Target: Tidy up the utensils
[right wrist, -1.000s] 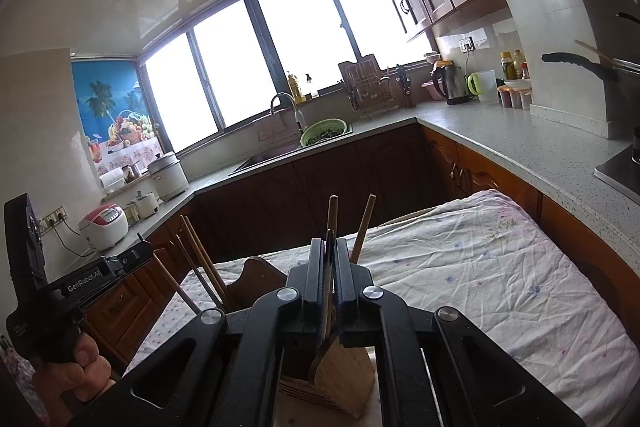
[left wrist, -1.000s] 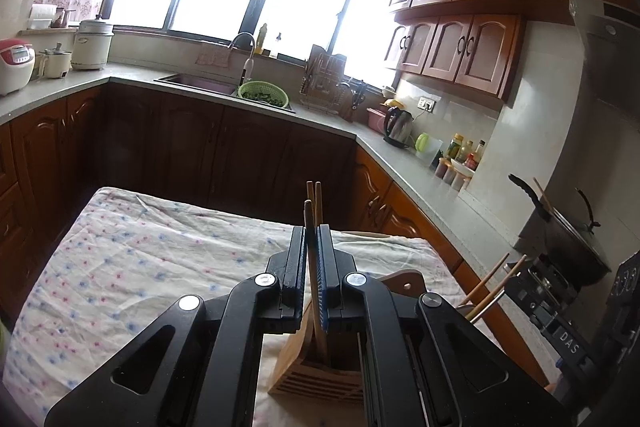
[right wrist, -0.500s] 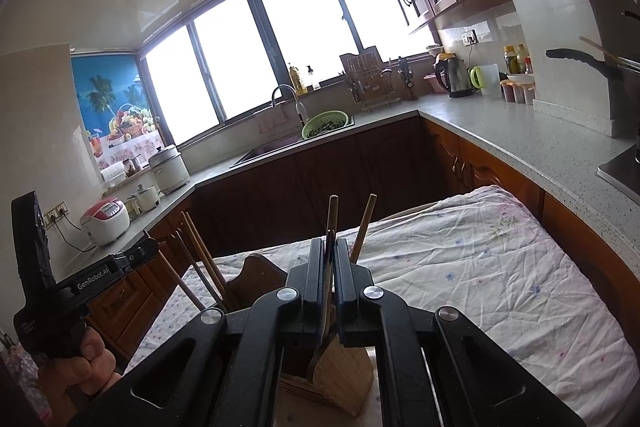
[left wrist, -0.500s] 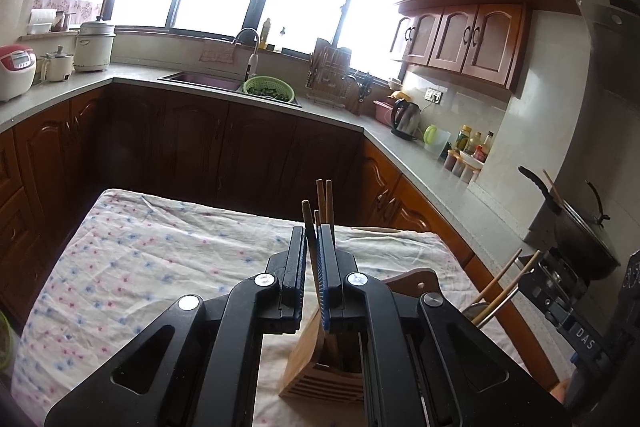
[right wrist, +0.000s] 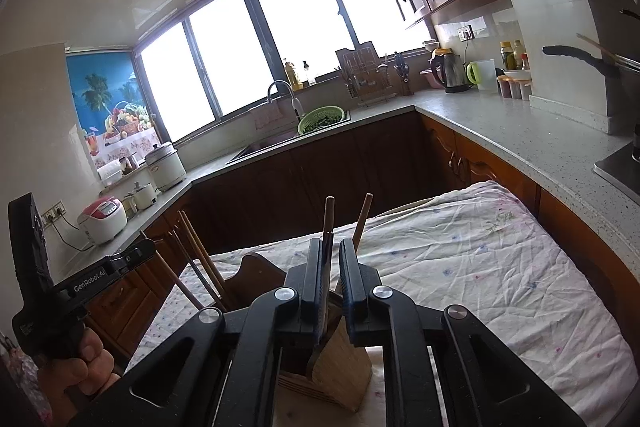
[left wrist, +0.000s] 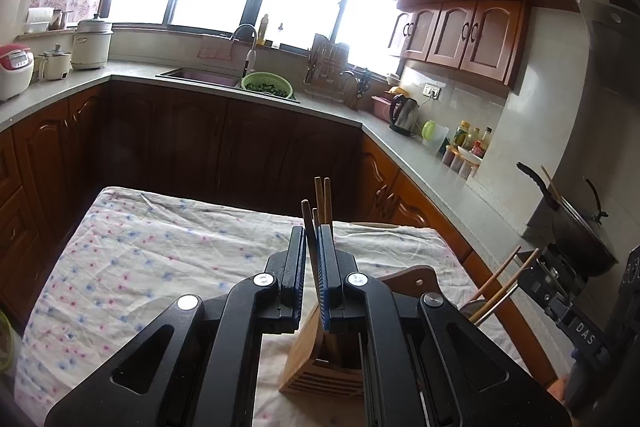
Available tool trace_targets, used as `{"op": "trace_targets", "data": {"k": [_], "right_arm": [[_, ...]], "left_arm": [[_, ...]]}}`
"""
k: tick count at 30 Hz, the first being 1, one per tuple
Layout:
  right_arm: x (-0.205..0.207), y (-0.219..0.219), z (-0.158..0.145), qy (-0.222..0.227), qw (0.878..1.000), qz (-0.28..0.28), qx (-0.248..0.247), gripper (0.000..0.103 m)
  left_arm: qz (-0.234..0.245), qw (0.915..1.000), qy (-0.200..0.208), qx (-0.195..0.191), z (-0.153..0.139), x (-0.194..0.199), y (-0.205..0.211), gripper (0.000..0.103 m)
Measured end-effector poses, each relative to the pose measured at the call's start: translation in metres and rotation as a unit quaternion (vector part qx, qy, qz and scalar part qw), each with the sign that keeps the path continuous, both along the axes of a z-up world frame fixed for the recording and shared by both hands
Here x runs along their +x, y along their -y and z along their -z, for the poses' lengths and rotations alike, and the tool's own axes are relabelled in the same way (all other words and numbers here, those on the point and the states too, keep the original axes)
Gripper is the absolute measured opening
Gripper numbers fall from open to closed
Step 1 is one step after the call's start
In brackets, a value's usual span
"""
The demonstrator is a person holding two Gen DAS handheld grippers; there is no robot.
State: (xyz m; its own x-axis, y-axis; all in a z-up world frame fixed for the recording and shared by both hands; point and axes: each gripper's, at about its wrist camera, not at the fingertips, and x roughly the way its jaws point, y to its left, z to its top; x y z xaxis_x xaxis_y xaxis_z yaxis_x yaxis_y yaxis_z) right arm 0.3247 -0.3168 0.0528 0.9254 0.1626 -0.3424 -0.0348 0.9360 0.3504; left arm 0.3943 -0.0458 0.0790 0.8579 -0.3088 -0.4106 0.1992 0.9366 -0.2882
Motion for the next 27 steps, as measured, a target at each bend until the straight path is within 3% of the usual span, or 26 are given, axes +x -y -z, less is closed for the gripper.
{"op": "trace_targets", "data": {"k": [2, 4, 6, 8, 12, 16, 18, 20, 27], "right_arm": [[-0.002, 0.000, -0.002, 0.003, 1.000, 0.005, -0.004, 0.034], [-0.003, 0.000, -0.003, 0.004, 1.000, 0.007, -0.007, 0.034], [-0.004, 0.001, -0.004, 0.004, 1.000, 0.008, -0.005, 0.034], [-0.005, 0.003, -0.003, 0.003, 1.000, 0.010, -0.003, 0.035], [-0.010, 0.006, -0.001, 0.007, 1.000, 0.015, 0.000, 0.045], [-0.015, 0.007, -0.002, 0.009, 1.000, 0.011, 0.004, 0.054], [-0.019, 0.007, -0.003, 0.013, 1.000, 0.009, 0.003, 0.068], [-0.024, 0.006, -0.005, 0.019, 1.000, 0.007, -0.002, 0.073], [-0.038, 0.002, -0.009, 0.030, 1.000, -0.003, -0.004, 0.094]], "left_arm": [[0.000, 1.0000, -0.001, 0.002, 0.000, 0.000, 0.000, 0.006], [0.001, 1.0000, -0.001, 0.003, 0.000, -0.001, 0.001, 0.008], [0.002, 1.0000, -0.002, 0.004, -0.001, -0.002, 0.001, 0.017], [0.000, 1.0000, 0.001, 0.005, -0.001, -0.005, 0.001, 0.043], [0.001, 0.9999, 0.008, 0.007, -0.002, -0.013, 0.000, 0.047], [-0.004, 0.9999, 0.007, 0.011, 0.000, -0.021, -0.001, 0.064], [-0.008, 0.9999, 0.007, 0.010, 0.001, -0.026, -0.004, 0.069], [-0.012, 0.9999, 0.005, 0.011, 0.001, -0.031, -0.007, 0.080], [-0.026, 0.9995, 0.006, 0.015, -0.001, -0.054, -0.019, 0.093]]}}
